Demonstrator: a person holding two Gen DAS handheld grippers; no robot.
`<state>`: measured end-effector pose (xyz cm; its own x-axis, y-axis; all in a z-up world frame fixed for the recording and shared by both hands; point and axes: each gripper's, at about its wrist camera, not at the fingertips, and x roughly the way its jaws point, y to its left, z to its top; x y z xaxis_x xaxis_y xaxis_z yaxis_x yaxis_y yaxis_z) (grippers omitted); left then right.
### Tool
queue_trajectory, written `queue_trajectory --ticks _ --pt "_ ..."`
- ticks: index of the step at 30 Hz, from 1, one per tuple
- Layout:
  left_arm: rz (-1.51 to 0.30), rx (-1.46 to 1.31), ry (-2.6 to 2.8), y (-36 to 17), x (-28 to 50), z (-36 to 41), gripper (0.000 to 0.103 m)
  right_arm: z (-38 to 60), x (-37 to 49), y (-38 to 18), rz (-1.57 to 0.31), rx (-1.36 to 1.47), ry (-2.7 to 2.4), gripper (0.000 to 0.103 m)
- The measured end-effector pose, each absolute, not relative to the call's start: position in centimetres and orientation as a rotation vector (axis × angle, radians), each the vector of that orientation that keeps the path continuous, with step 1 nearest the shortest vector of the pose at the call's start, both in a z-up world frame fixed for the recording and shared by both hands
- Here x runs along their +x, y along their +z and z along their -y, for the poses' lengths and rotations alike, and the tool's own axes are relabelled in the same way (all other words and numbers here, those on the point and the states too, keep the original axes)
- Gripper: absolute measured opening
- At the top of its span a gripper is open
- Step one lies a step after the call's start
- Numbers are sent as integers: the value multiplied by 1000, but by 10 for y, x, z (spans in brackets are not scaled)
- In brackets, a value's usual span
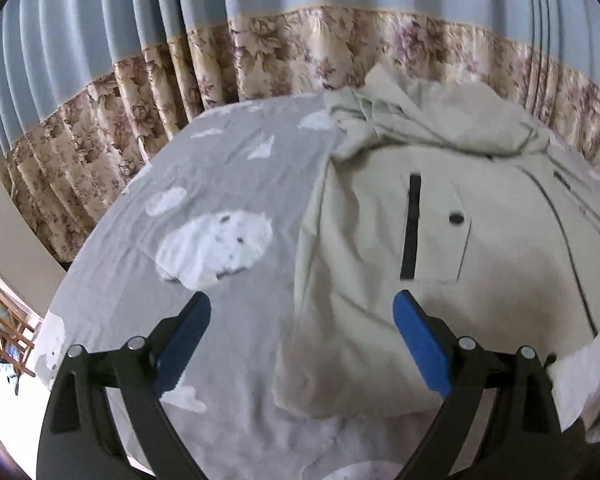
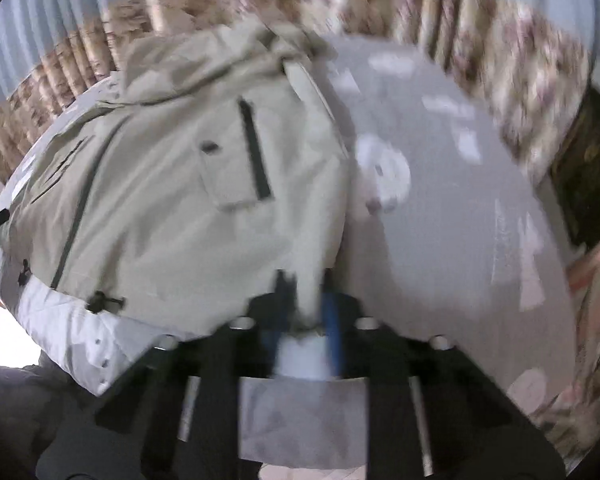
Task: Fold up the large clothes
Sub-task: 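Grasp the jacket edge with the right tool while the left tool grasps the hem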
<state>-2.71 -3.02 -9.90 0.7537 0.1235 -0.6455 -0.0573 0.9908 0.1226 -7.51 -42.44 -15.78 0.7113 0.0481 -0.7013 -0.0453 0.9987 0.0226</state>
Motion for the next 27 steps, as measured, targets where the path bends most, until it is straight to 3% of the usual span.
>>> queue_trajectory --ticks 11,12,14,15,16,21,27 --pt "-786 30 42 -120 -22 22 91 435 -70 -128 -736 87 101 9" --pt "-808 13 20 -123 -20 22 69 437 -72 -124 -730 101 106 9" --pt "-836 -8 -17 -123 -16 24 45 442 -72 -116 -713 140 126 9" --pt "-847 1 -43 -121 -14 26 19 443 -71 -111 -701 158 136 9" --pt "-863 10 -65 -119 -12 28 9 445 -70 -105 -686 177 149 9" --pt "-824 38 -129 -65 3 30 8 459 -32 -45 -558 232 206 9" --pt "-671 87 -166 21 94 31 8 484 88 23 -508 276 193 9"
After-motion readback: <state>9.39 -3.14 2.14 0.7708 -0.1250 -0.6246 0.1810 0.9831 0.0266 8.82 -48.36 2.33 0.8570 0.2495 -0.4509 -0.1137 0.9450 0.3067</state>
